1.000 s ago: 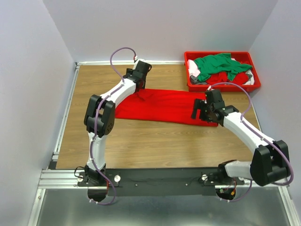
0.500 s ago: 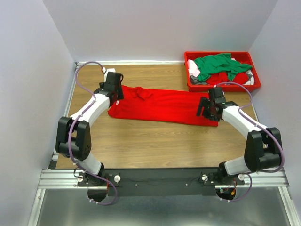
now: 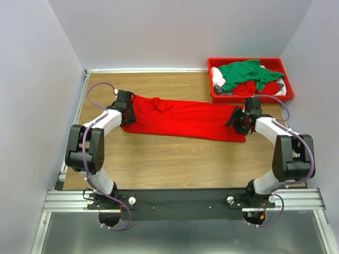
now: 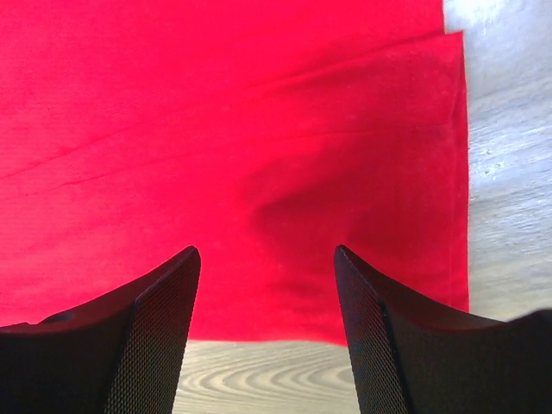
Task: Fold and stack the t-shirts
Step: Fold the tshirt
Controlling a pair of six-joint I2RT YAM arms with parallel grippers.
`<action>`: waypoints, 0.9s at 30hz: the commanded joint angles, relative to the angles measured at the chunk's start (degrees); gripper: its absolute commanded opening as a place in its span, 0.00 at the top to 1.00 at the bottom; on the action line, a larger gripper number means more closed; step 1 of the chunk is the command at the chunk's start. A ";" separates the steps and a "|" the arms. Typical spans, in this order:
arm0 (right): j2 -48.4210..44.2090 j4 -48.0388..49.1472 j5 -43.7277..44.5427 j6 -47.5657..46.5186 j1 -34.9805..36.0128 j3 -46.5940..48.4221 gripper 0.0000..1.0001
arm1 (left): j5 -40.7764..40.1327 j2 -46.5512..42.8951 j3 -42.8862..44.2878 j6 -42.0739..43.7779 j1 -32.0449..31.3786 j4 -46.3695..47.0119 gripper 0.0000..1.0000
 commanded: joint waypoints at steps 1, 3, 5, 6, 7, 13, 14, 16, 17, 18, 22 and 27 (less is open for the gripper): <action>2.56 3.02 -3.86 2.14 -2.50 -2.34 0.30 | 4.81 3.11 -3.66 -1.40 2.23 0.92 0.48; 2.92 3.02 -3.95 3.36 -4.17 -3.65 0.30 | 7.01 3.20 -6.03 -1.75 4.96 2.33 0.51; 3.01 2.93 -4.38 4.07 -5.58 -4.71 0.32 | 7.37 3.55 -6.04 -1.49 6.37 1.80 0.55; 2.92 2.93 -4.99 4.42 -6.80 -5.67 0.34 | 7.11 3.55 -6.22 -1.23 7.16 1.63 0.56; 2.92 2.93 -5.00 4.95 -7.25 -6.20 0.35 | 7.02 3.46 -6.31 -1.05 7.60 1.36 0.58; 1.78 2.67 -3.95 6.18 -10.85 -9.02 0.35 | 9.57 0.75 -9.91 0.00 12.86 1.01 0.61; 1.78 2.49 -3.86 6.01 -11.21 -9.63 0.35 | 9.57 -0.65 -10.26 0.18 13.49 1.18 0.61; 2.21 2.31 -3.42 5.40 -11.39 -9.72 0.35 | 9.22 -2.24 -11.05 0.27 15.07 1.27 0.61; 2.30 2.14 -3.59 5.22 -11.39 -9.72 0.35 | 9.30 -2.60 -10.97 0.35 16.47 1.19 0.60; 2.30 1.96 -4.12 4.96 -11.39 -9.64 0.35 | 10.26 -2.86 -10.53 0.44 17.18 1.10 0.60; 2.13 1.61 -6.40 2.24 -11.30 -8.41 0.34 | 14.90 -4.70 -9.04 0.44 17.36 0.92 0.51; 2.04 1.26 -8.69 1.00 -11.12 -7.44 0.34 | 17.06 -10.58 -9.38 -0.08 14.48 0.84 0.43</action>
